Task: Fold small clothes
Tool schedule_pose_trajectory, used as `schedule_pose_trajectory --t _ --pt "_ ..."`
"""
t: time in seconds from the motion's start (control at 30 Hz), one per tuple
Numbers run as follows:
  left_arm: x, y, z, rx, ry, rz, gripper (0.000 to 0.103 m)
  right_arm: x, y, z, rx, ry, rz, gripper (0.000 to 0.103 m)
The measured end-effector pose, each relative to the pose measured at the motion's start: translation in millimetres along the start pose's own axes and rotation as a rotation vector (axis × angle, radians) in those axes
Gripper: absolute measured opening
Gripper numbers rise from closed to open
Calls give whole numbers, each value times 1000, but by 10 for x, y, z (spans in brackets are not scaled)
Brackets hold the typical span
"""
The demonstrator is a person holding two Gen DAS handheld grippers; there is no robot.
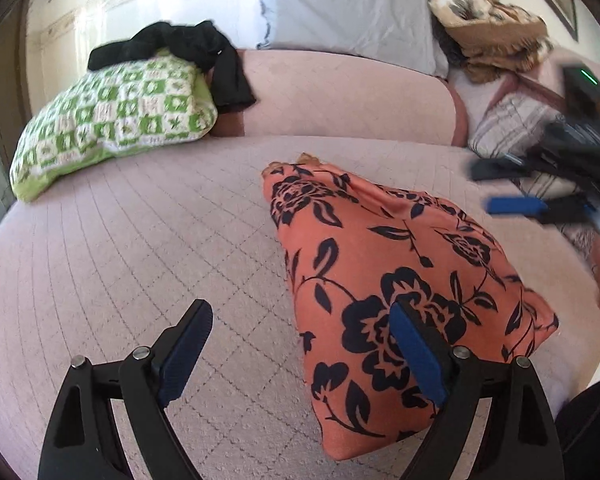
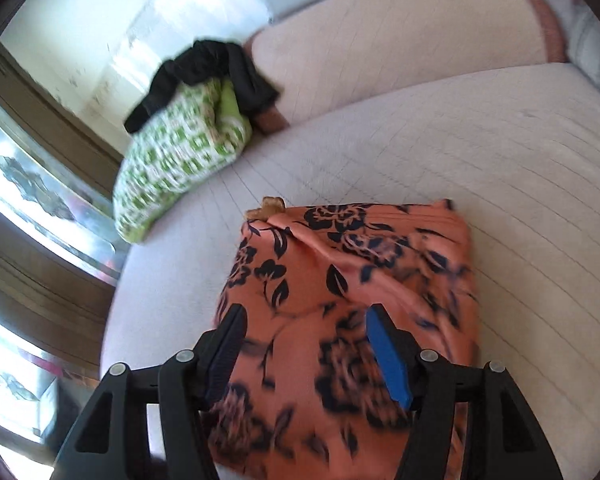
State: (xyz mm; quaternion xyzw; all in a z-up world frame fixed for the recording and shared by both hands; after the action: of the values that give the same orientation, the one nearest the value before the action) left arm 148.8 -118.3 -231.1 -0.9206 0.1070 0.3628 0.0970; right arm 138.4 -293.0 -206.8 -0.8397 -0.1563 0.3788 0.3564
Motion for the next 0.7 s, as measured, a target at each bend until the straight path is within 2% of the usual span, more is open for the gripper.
schedule_pose_trajectory --t 0.07,0.17,0.23,0.3,0.37,0.6,0.7 --pt "50 -43 12 -21 -29 -10 90 -182 27 135 13 21 5 66" --pt "89 -17 70 -6 -53 -10 90 -257 110 327 47 4 4 66" --pt "108 42 128 20 -61 2 90 -195 230 436 83 -29 13 66" --pt "104 83 163 37 -55 -1 90 0 456 575 161 -105 42 66" --pt "96 96 175 49 -46 -5 90 38 543 590 163 -69 11 66" --pt "171 48 148 13 -92 31 90 21 567 589 141 -74 -14 66" --pt "97 32 119 11 -65 17 90 -34 582 618 158 -56 -24 66"
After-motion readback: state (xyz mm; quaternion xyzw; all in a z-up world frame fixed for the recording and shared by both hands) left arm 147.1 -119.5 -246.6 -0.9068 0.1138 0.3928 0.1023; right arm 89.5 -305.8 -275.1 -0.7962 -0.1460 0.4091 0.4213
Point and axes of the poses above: each gripper's, at about its wrist camera, not at the fingertips, and x roughly the way its jaws point, y to its right, z to its underside, the point moved 2 cm from there along x, roughly the way its jaws point, and after that the axes turned 15 degrees about -z, right-handed, at the moved point
